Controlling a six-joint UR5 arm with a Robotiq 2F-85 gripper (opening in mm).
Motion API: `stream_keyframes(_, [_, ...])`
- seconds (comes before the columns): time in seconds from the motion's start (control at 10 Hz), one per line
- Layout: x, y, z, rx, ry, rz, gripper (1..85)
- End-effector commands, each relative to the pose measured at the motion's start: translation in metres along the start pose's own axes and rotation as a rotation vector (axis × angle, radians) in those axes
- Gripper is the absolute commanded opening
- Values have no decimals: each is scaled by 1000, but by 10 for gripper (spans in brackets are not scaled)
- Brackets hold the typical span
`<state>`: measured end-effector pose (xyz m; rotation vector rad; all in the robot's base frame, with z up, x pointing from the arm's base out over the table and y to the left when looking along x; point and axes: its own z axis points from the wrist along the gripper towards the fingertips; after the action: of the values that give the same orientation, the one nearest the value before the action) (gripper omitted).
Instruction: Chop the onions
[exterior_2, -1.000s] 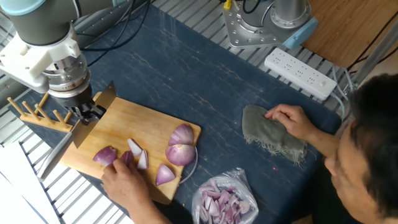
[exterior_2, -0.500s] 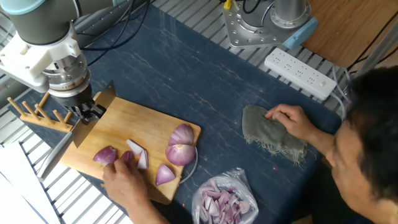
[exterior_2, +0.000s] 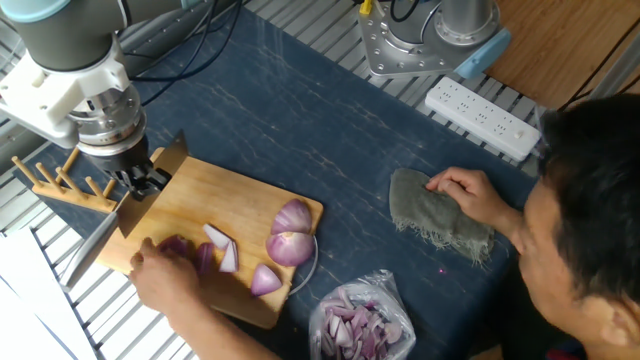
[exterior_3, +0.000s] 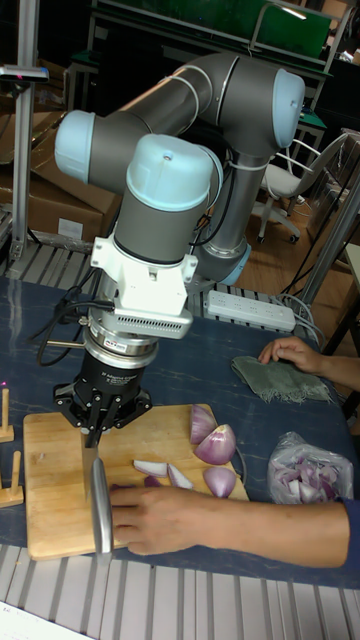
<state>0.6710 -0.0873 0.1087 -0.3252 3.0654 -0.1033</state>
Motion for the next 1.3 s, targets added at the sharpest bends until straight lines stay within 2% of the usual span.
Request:
stream_keyframes(0.0, [0, 3, -2, -14, -3, 17, 10])
stream_keyframes(1.2, [-2, 2, -1, -14, -9, 17, 10])
